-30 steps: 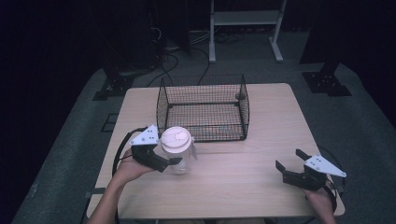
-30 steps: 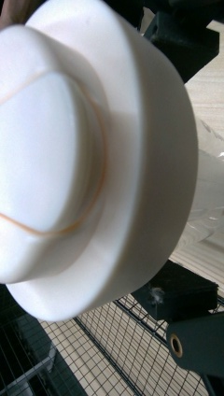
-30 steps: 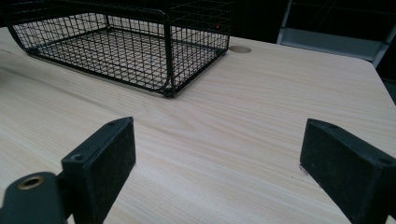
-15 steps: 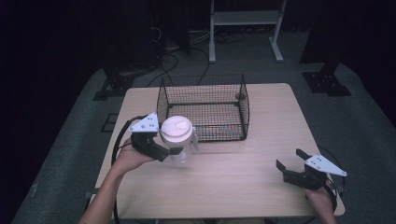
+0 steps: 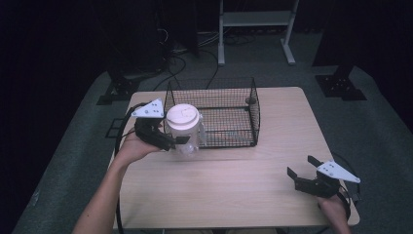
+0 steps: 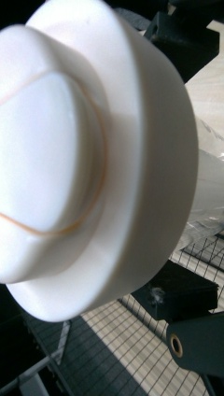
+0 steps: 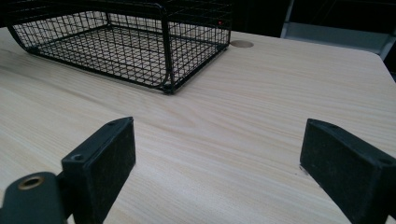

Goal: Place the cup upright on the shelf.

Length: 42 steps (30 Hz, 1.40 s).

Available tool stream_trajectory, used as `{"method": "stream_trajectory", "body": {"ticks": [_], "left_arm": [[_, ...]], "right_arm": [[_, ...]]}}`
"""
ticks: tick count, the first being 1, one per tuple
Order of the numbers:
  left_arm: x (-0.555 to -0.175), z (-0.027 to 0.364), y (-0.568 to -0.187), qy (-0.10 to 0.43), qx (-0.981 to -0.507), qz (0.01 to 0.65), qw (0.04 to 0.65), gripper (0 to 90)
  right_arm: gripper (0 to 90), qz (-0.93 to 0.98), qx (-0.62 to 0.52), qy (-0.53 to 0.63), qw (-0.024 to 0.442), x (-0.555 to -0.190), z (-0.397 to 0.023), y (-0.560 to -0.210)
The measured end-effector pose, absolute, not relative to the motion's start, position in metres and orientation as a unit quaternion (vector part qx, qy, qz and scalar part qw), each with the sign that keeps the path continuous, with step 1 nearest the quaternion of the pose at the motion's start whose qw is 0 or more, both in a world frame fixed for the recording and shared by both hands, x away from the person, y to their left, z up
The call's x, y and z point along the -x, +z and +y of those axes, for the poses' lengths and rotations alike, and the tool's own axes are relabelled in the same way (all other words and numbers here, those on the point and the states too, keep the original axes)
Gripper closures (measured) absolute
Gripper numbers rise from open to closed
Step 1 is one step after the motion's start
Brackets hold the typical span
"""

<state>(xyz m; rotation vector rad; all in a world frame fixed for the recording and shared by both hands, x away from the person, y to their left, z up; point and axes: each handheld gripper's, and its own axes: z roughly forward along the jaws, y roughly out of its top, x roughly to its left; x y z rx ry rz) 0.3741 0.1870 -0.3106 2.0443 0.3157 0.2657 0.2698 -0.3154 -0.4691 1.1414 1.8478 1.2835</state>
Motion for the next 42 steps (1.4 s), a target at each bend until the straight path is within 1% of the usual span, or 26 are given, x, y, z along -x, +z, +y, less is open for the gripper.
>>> {"method": "stream_trajectory", "body": {"ticks": [10,19,27,42], "left_arm": [[-0.396,0.185,-0.291,0.119,-0.844,0.136,0.504,16.1],[-0.423,0.179,-0.279,0.115,-0.841,0.142,0.509,16.0],[-0.447,0.171,-0.279,0.111,-0.843,0.151,0.504,16.1],[-0.476,0.156,-0.285,0.108,-0.847,0.166,0.494,16.0]], "right_arm": [[9.7,0.7,-0.43,0.484,0.301,-0.27,-0.313,-0.47],[9.7,0.698,-0.432,0.486,0.301,-0.269,-0.315,-0.469],[9.7,0.695,-0.433,0.488,0.303,-0.268,-0.318,-0.468],[9.6,0.687,-0.434,0.493,0.309,-0.266,-0.322,-0.465]]}}
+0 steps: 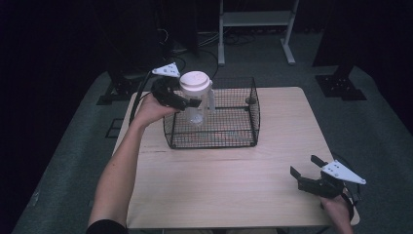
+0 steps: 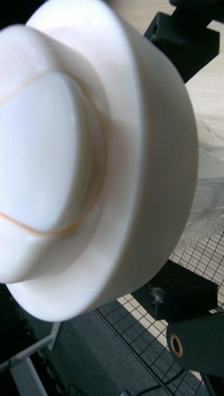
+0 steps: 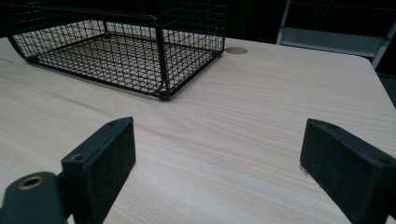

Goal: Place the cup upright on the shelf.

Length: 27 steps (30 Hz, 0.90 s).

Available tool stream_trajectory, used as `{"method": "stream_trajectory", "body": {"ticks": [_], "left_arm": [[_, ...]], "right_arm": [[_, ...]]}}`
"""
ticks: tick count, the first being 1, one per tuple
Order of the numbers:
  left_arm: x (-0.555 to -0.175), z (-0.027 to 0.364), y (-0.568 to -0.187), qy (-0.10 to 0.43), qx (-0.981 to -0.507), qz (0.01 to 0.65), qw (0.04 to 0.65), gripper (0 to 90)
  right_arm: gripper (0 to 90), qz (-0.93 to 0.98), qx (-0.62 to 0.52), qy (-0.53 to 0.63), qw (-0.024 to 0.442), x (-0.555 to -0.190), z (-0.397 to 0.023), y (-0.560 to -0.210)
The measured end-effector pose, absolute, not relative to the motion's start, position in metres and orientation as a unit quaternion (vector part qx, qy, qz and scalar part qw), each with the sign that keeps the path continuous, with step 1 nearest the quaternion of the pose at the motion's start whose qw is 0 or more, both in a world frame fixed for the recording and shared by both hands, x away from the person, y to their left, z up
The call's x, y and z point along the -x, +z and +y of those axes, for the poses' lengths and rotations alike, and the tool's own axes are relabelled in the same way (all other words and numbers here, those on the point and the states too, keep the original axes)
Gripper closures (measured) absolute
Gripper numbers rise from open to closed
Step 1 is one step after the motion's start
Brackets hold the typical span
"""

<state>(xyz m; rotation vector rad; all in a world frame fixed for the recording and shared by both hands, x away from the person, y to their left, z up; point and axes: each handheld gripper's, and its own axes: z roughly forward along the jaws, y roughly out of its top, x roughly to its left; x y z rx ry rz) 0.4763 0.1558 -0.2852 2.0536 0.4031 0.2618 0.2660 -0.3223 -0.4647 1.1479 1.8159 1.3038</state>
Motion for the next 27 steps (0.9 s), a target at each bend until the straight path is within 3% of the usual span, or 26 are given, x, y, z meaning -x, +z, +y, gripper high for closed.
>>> {"method": "stream_trajectory", "body": {"ticks": [27], "left_arm": [[-0.51,0.13,-0.313,0.091,-0.867,0.184,0.454,16.0]], "right_arm": [[9.7,0.679,-0.434,0.503,0.312,-0.264,-0.325,-0.462]]}}
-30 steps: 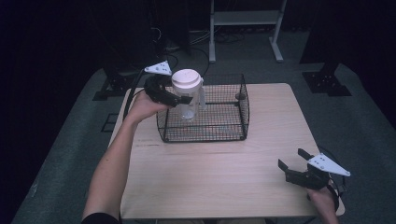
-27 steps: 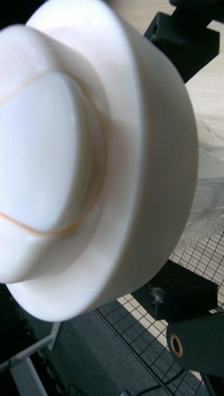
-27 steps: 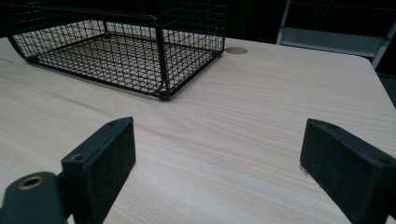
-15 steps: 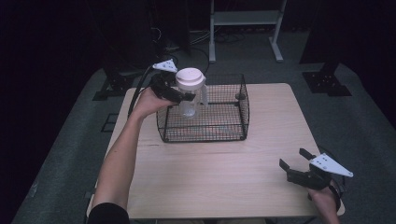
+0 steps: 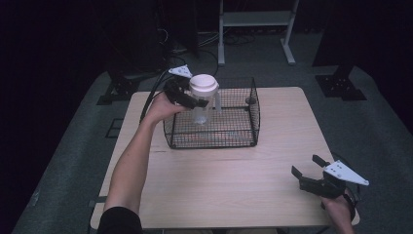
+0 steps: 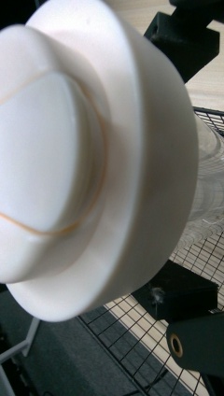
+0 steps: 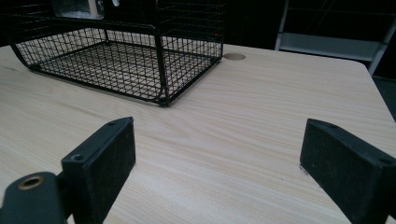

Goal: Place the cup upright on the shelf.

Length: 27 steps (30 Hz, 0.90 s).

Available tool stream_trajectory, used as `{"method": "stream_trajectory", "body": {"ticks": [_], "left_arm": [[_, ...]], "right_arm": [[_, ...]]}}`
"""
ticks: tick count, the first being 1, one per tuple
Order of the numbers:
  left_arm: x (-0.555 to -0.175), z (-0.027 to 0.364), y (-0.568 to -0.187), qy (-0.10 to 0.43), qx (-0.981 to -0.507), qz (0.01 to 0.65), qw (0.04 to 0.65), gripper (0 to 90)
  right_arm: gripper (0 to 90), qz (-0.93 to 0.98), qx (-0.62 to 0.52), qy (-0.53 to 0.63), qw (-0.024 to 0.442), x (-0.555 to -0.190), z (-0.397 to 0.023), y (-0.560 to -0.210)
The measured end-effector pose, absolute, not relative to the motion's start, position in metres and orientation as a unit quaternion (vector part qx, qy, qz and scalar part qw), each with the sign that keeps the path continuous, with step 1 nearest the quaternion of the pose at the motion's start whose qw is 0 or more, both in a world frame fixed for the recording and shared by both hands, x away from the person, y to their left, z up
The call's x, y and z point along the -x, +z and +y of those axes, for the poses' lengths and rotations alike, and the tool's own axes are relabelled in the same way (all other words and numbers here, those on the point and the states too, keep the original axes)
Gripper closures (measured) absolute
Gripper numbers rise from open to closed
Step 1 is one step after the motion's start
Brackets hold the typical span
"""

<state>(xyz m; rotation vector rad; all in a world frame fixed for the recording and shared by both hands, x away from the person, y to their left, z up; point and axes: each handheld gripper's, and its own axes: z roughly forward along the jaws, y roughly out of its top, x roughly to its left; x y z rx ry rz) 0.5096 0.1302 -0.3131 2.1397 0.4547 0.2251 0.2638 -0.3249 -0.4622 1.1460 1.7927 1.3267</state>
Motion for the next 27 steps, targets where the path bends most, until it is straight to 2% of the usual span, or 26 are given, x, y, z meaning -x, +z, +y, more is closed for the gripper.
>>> {"method": "stream_trajectory", "body": {"ticks": [27], "left_arm": [[-0.532,0.1,-0.339,0.075,-0.873,0.194,0.442,16.0]], "right_arm": [[9.6,0.672,-0.434,0.512,0.313,-0.262,-0.329,-0.461]]}}
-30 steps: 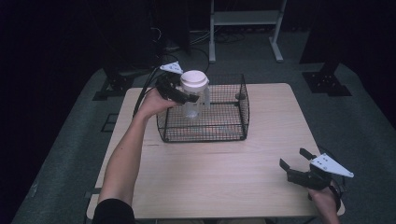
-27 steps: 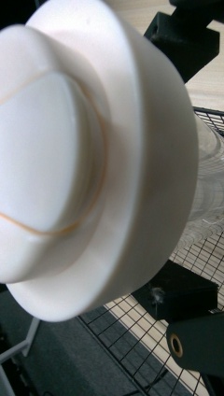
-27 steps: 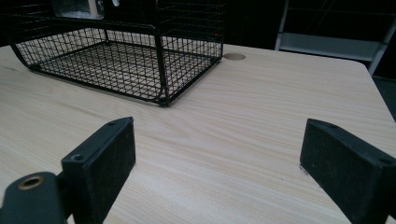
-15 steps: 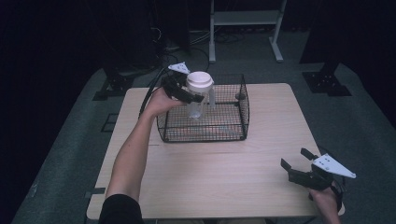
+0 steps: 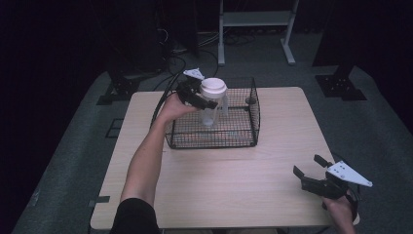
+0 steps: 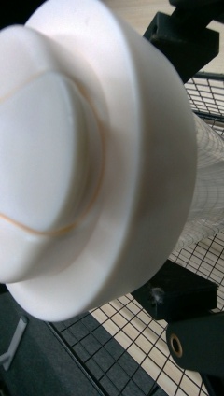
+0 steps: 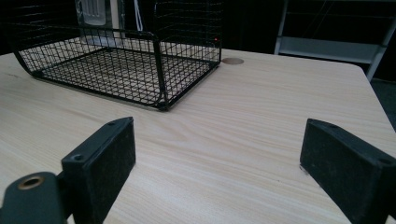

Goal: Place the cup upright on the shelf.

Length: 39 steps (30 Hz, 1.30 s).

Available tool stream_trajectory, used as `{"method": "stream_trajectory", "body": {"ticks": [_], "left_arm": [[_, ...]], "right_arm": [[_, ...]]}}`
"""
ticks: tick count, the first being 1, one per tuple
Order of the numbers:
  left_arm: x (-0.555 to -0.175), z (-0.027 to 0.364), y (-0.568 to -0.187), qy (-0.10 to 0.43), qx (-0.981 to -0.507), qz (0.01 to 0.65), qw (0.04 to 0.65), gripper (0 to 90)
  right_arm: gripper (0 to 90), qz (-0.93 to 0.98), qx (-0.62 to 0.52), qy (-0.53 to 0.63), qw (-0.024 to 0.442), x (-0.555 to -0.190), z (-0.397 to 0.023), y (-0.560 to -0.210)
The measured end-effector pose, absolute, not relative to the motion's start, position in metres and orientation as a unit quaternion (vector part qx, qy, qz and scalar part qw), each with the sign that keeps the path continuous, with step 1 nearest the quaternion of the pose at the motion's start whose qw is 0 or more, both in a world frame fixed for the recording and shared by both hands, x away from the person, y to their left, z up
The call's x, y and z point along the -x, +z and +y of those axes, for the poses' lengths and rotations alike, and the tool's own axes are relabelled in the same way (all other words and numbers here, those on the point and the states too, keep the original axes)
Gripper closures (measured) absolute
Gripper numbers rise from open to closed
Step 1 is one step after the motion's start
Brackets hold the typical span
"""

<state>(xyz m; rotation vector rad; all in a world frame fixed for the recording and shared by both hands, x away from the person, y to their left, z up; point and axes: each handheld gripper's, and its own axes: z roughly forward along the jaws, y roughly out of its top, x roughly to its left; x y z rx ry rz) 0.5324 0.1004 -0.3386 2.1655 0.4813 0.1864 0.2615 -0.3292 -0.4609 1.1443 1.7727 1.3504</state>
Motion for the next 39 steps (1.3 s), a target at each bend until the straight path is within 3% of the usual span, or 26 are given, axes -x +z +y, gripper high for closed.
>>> {"method": "stream_trajectory", "body": {"ticks": [39], "left_arm": [[-0.542,0.092,-0.375,0.054,-0.888,0.211,0.404,16.0]], "right_arm": [[9.7,0.671,-0.426,0.521,0.312,-0.258,-0.326,-0.458]]}}
